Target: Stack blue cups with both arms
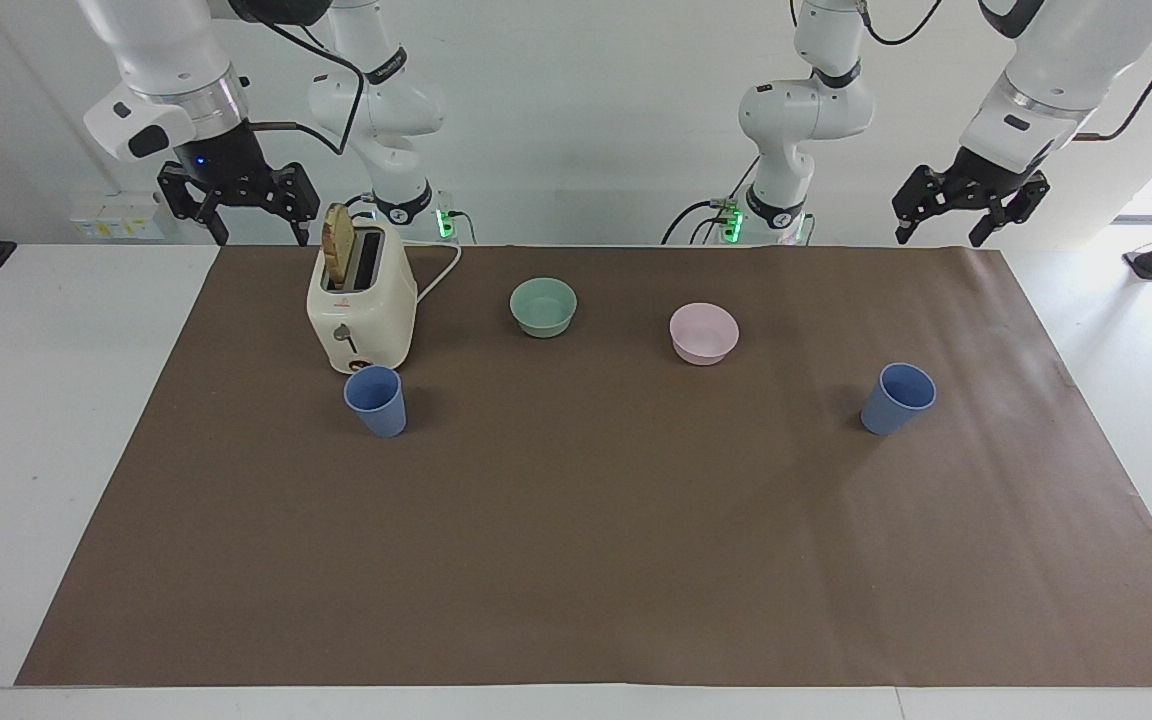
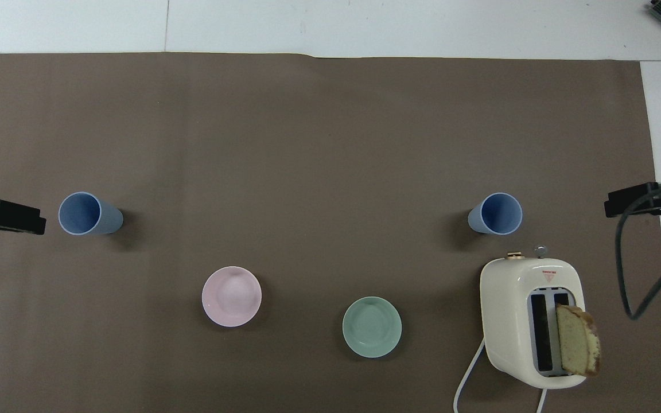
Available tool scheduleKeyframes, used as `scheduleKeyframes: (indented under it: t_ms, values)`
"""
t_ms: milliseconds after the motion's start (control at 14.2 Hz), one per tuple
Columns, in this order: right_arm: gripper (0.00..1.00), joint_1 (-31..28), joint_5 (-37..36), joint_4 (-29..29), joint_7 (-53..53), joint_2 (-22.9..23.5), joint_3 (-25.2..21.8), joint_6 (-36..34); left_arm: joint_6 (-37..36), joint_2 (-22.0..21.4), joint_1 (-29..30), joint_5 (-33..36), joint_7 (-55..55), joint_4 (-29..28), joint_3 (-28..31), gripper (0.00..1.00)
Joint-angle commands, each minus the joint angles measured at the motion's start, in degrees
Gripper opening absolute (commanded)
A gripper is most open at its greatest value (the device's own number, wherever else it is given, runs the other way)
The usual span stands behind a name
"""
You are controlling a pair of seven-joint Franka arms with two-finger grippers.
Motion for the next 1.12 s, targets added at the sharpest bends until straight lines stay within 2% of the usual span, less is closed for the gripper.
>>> scheduleKeyframes:
  t_ms: [0, 211, 491, 842, 1053]
  values:
    - [1.0, -0.7, 1.4, -1.1, -1.2, -1.0, 0.1, 0.7, 5.5, -1.2, 1.0, 0.0, 0.3, -5.7, 0.1, 1.0]
    - [1.0, -0.7, 1.4, -1.1, -1.2, -1.0, 0.1, 0.7, 11.9, 0.1, 3.0, 0.0, 0.4, -9.4, 0.1, 1.0]
    - [1.0, -0.7, 1.4, -1.1, -1.2, -1.0, 0.2, 0.7, 17.6, 4.3, 4.3, 0.0, 0.4, -9.7, 0.1, 1.0]
    - [1.0, -0.7, 1.4, -1.1, -1.2, -1.0, 0.2, 0.7, 28.7, 14.5, 9.8, 0.0, 0.6, -10.4, 0.1, 1.0]
    - [1.0, -0.8, 1.4, -1.1, -1.2, -1.0, 0.2, 0.7, 30.9, 14.9, 11.5, 0.0, 0.2, -14.5, 0.0, 1.0]
